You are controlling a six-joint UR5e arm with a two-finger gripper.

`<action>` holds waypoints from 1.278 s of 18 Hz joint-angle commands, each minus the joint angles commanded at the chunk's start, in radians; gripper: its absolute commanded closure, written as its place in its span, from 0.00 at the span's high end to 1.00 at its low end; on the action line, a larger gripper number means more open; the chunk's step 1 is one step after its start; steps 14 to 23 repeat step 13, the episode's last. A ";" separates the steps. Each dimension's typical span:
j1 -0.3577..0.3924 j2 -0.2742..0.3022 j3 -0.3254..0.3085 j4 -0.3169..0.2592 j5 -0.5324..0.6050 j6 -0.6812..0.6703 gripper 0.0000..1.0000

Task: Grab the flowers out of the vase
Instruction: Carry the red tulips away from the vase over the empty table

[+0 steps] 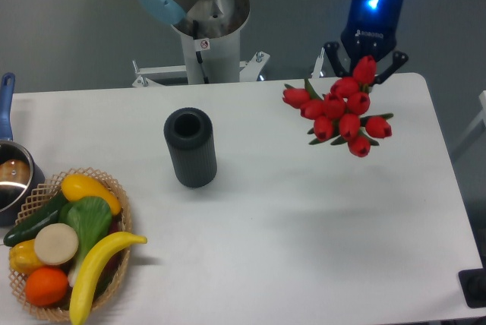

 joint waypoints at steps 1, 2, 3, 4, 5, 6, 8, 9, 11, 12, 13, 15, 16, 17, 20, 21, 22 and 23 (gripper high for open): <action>0.002 -0.041 0.041 -0.002 0.038 0.000 0.00; -0.001 -0.072 0.083 -0.012 0.083 -0.005 0.00; -0.011 -0.100 0.106 -0.020 0.144 -0.009 0.00; -0.023 -0.117 0.123 -0.034 0.208 -0.009 0.00; -0.049 -0.143 0.147 -0.050 0.267 -0.009 0.00; -0.079 -0.177 0.175 -0.070 0.327 -0.009 0.00; -0.139 -0.221 0.242 -0.144 0.423 -0.032 0.00; -0.161 -0.246 0.278 -0.170 0.440 -0.064 0.00; -0.173 -0.260 0.321 -0.199 0.448 -0.084 0.00; -0.178 -0.260 0.327 -0.201 0.448 -0.087 0.00; -0.187 -0.258 0.326 -0.201 0.448 -0.090 0.00; -0.187 -0.258 0.326 -0.201 0.448 -0.090 0.00; -0.187 -0.258 0.326 -0.201 0.448 -0.090 0.00; -0.187 -0.258 0.326 -0.201 0.448 -0.090 0.00; -0.187 -0.258 0.326 -0.201 0.448 -0.090 0.00; -0.187 -0.258 0.326 -0.201 0.448 -0.090 0.00; -0.187 -0.258 0.326 -0.201 0.448 -0.090 0.00; -0.187 -0.258 0.326 -0.201 0.448 -0.090 0.00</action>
